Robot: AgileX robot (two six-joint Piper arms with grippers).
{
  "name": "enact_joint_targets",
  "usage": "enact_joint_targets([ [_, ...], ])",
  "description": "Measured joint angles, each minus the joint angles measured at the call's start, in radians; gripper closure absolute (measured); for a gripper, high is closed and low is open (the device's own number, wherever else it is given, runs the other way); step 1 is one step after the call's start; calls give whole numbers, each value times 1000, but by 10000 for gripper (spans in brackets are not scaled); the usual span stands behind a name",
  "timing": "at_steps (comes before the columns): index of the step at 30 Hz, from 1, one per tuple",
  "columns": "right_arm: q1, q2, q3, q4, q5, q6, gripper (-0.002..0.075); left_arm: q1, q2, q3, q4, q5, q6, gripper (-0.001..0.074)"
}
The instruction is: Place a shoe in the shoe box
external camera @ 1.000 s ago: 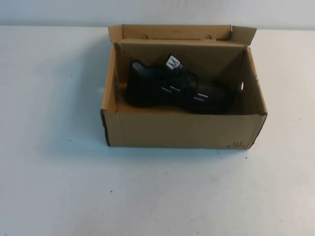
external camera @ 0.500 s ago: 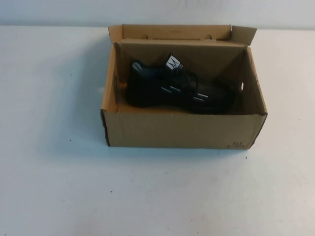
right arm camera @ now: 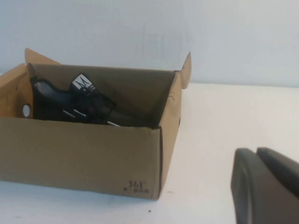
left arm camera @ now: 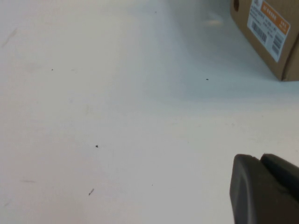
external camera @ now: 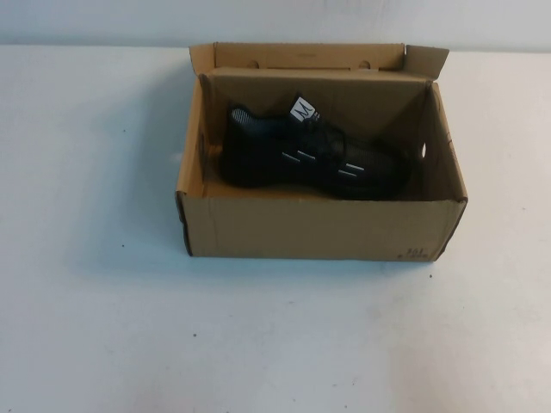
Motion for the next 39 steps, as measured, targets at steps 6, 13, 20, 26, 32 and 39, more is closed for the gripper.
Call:
enact_joint_targets([
  [6, 0, -52, 185, 2, -100, 0, 742, 0, 0, 0, 0, 0, 0, 736],
  [13, 0, -52, 233, -14, -69, 4, 742, 0, -1, 0, 0, 0, 0, 736],
  [20, -1, -52, 233, -104, -5, 115, 742, 0, -1, 0, 0, 0, 0, 736],
  [26, -2, -52, 233, -165, 1, 181, 742, 0, -1, 0, 0, 0, 0, 736],
  [32, -2, -52, 233, -165, 2, 182, 742, 0, -1, 0, 0, 0, 0, 736],
  [39, -2, -52, 233, -165, 2, 182, 742, 0, -1, 0, 0, 0, 0, 736],
])
